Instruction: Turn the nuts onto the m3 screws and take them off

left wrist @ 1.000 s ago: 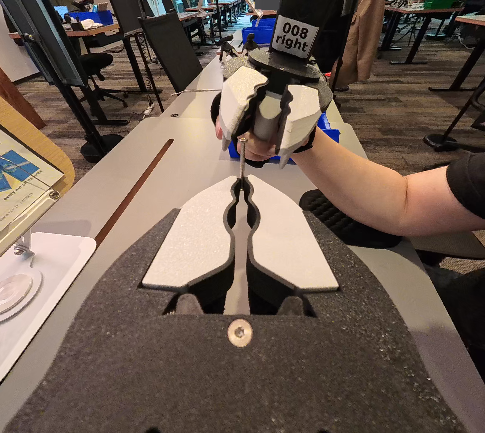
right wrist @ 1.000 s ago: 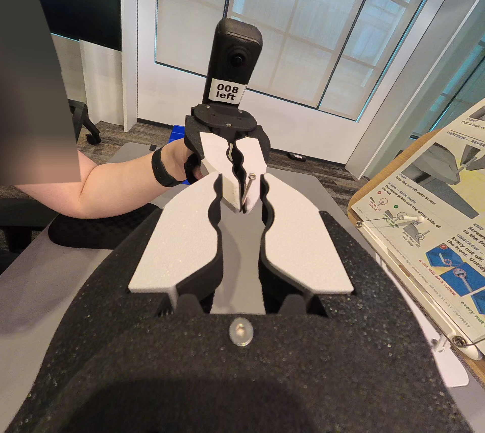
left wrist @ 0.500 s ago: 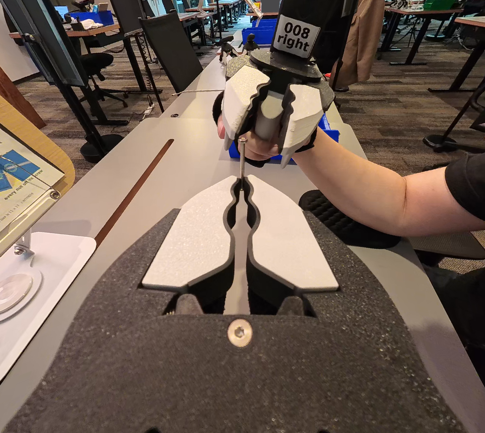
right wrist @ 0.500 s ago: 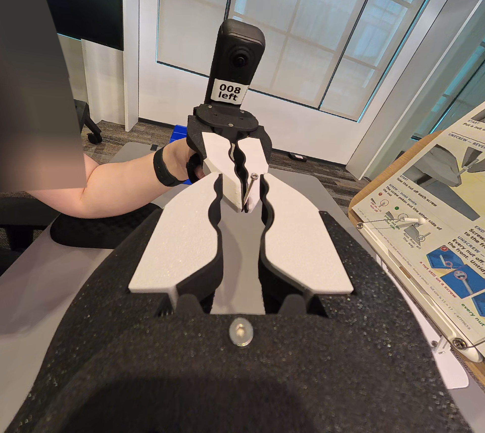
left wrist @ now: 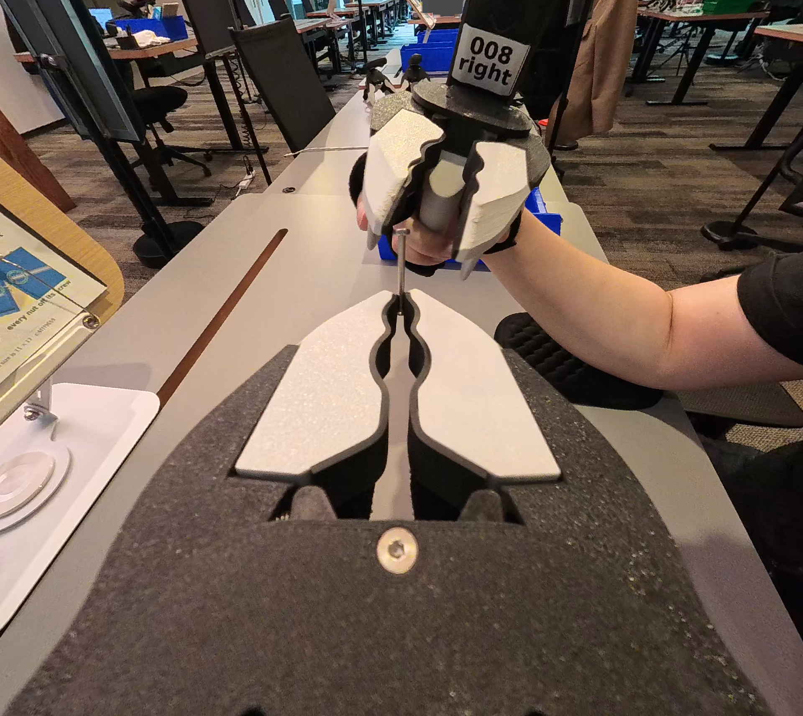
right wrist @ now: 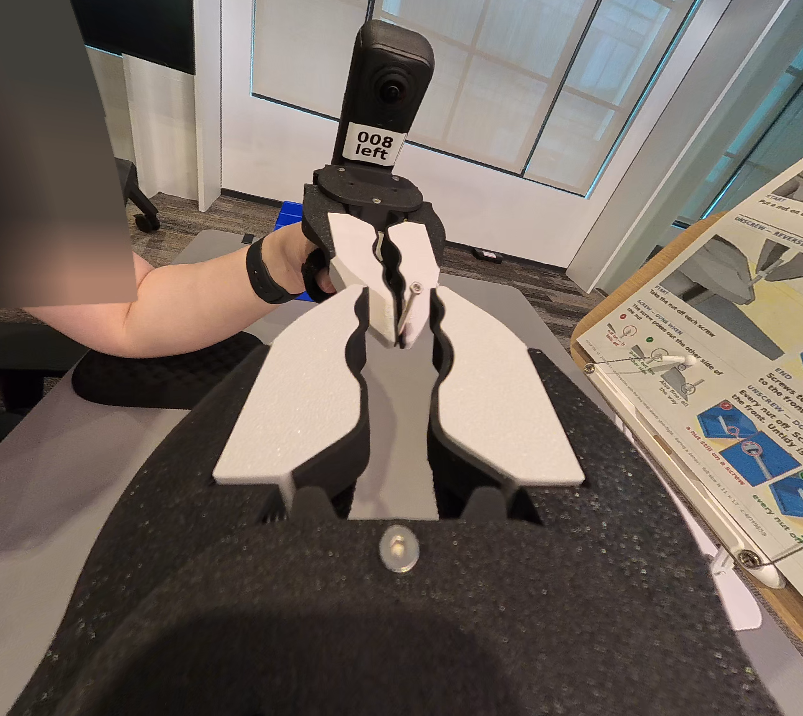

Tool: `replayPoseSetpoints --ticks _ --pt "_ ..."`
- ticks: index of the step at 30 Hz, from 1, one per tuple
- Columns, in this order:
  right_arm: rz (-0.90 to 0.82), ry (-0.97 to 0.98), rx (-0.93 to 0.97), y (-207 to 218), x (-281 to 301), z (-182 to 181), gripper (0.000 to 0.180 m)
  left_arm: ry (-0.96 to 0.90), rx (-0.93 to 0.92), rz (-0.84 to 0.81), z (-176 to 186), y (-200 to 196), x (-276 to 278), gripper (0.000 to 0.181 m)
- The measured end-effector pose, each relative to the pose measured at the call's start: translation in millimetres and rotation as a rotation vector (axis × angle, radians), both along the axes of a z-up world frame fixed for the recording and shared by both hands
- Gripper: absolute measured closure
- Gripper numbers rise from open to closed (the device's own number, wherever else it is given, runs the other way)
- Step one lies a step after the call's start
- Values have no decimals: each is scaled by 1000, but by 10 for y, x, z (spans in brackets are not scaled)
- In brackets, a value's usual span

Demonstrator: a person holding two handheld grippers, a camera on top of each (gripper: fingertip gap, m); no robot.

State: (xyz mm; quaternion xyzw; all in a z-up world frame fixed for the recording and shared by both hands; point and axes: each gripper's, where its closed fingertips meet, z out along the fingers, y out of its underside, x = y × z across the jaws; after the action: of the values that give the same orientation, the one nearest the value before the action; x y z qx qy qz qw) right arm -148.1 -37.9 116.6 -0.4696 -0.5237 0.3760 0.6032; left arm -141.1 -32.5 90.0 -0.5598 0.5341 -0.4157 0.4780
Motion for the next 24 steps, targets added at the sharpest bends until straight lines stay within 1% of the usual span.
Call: replayPoseSetpoints --ticks 5,12,14,19,24 --pt "27 62 -15 -8 30 66 157 -16 -4 -16 26 -31 11 179" --pt "138 210 -161 -20 78 217 160 -46 0 -23 78 -45 -3 179" --pt "142 202 -167 -15 59 198 163 -45 4 -25 79 -53 1 179" --pt "136 162 -169 -3 -4 129 162 -41 6 -34 73 -76 21 179" --pt "147 155 -174 -10 -27 113 165 -37 8 -32 68 -76 23 179"
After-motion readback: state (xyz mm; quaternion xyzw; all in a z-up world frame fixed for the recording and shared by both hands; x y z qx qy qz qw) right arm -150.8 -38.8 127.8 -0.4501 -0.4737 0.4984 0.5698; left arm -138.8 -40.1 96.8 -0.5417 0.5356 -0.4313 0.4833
